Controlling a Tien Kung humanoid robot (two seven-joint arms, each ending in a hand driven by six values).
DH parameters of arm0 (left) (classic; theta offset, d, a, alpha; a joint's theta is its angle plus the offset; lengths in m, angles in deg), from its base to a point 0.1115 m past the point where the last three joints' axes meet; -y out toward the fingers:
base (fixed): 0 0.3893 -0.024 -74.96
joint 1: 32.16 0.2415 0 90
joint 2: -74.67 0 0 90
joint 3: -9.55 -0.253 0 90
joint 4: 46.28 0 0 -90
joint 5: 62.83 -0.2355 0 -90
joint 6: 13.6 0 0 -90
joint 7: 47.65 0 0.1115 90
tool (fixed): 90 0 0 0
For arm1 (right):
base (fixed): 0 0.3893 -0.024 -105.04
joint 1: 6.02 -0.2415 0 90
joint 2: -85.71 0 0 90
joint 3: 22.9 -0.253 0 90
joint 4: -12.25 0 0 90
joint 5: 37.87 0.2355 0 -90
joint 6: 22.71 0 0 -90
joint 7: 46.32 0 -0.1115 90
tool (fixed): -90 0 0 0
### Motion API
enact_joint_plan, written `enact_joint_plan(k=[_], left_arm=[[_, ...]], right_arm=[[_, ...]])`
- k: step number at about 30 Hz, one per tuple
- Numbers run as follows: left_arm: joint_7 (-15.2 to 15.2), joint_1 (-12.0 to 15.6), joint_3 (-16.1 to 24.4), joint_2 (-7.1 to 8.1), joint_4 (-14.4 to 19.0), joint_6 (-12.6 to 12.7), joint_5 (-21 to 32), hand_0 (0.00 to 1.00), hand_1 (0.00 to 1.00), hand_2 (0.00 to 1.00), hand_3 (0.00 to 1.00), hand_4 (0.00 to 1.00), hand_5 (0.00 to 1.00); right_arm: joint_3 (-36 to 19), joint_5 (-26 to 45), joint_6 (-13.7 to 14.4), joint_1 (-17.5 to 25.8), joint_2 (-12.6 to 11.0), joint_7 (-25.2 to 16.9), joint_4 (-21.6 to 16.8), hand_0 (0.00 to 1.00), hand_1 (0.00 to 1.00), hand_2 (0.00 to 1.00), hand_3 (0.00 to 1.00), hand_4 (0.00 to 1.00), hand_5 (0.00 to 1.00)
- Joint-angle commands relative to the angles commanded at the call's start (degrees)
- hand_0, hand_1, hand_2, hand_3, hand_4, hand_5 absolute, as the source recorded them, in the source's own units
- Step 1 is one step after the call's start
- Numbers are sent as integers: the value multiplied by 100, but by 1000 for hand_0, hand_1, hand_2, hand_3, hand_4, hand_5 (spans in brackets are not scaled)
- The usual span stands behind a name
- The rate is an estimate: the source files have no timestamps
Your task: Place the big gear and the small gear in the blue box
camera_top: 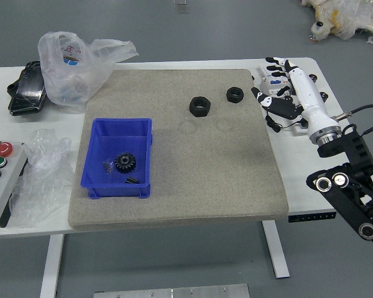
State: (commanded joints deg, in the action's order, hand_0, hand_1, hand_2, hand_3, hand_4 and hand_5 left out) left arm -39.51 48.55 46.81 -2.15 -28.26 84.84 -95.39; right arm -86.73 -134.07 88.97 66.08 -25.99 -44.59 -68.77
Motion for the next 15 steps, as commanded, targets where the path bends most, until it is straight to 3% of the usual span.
enact_joint_plan(k=[8, 9, 14, 15], left_arm=[[21, 128, -10, -41, 6, 1, 77, 636, 643, 622, 671, 649, 341], [24, 147, -7, -41, 7, 7, 89, 634, 643, 621, 674, 649, 336], [48, 312, 23, -23, 21, 79, 240, 634, 643, 621, 674, 649, 336], [61, 337, 36, -12, 24, 90, 256, 638, 646, 622, 677, 649, 330]], right_arm=[[-469, -15, 13, 351, 109, -49, 47, 392, 679, 763, 821, 727, 329], [-473, -13, 12, 367, 117, -53, 53, 481, 684, 762, 814, 718, 321], [-493, -2, -25, 483, 151, -64, 83, 481, 684, 762, 814, 718, 321], [-505, 10, -35, 509, 167, -74, 87, 551, 691, 761, 803, 709, 311]])
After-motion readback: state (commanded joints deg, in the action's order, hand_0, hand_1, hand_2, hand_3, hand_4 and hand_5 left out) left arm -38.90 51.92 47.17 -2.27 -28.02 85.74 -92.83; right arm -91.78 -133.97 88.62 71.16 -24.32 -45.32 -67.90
